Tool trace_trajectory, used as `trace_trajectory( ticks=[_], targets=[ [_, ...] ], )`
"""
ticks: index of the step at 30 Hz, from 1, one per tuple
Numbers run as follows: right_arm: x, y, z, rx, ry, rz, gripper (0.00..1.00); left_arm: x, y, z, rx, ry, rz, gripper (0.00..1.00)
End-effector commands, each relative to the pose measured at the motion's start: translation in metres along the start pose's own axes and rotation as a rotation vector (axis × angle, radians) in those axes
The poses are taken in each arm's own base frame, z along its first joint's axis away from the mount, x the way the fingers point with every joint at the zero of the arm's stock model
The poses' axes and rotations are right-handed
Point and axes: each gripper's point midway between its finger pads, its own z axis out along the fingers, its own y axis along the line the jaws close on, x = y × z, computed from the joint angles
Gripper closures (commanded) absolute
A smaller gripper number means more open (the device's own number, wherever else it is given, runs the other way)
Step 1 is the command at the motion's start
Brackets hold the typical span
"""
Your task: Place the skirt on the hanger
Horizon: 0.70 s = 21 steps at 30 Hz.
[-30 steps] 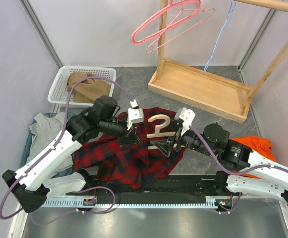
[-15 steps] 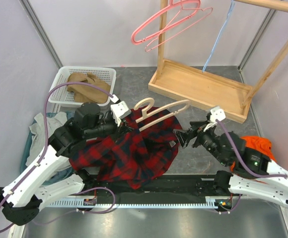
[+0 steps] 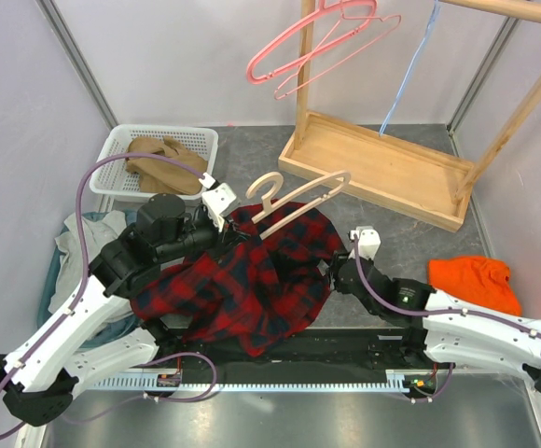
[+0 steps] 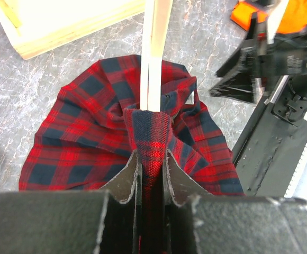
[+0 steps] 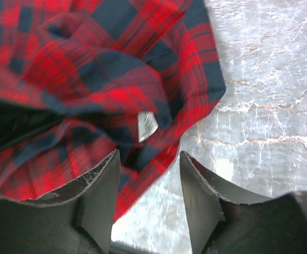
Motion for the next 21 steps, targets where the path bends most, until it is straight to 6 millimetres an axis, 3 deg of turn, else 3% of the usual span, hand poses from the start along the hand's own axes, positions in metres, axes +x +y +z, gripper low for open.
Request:
trace_trajectory(
  ticks=[1,4,7,14,21],
  targets=[
    [-0.002,-0.004,0.025,0.035,-0.034,0.106,0.48,-0.033,0.001,-0.007,-0.016,-0.134,-0.005,0.98],
    [0.004,-0.014,0.04,0.041,-0.044,0.151,0.53,-0.034,-0.001,-0.009,-0.007,-0.14,-0.003,0.98],
    [-0.003,-0.014,0.049,0.021,-0.09,0.176,0.58,-0.033,-0.003,-0.011,0.004,-0.146,-0.001,0.98],
    [-0.037,0.009,0.052,-0.113,-0.25,0.147,0.59,-0.032,-0.006,-0.015,0.011,-0.152,-0.033,0.98],
    [-0.036,0.014,0.061,-0.138,-0.242,0.114,0.6,-0.034,-0.008,-0.017,0.018,-0.159,-0.034,0.98]
  ],
)
